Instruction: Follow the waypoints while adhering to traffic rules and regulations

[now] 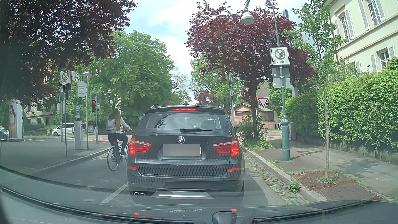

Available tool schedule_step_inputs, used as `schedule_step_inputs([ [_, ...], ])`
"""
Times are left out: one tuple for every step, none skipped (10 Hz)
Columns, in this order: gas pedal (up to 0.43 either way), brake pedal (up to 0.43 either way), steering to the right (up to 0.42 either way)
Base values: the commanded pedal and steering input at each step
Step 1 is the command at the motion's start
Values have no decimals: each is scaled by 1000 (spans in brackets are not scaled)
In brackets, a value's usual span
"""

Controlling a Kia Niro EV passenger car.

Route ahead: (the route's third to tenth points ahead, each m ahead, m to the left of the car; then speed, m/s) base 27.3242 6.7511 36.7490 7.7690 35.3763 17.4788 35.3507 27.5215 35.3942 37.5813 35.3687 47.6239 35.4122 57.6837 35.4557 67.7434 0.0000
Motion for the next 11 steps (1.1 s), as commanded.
schedule_step_inputs([
  [0,274,2],
  [0,274,2],
  [0,274,3],
  [0,274,2],
  [0,274,2],
  [0,274,2],
  [0,274,2],
  [0,274,3],
  [0,274,2],
  [0,274,0],
  [0,274,-2],
])
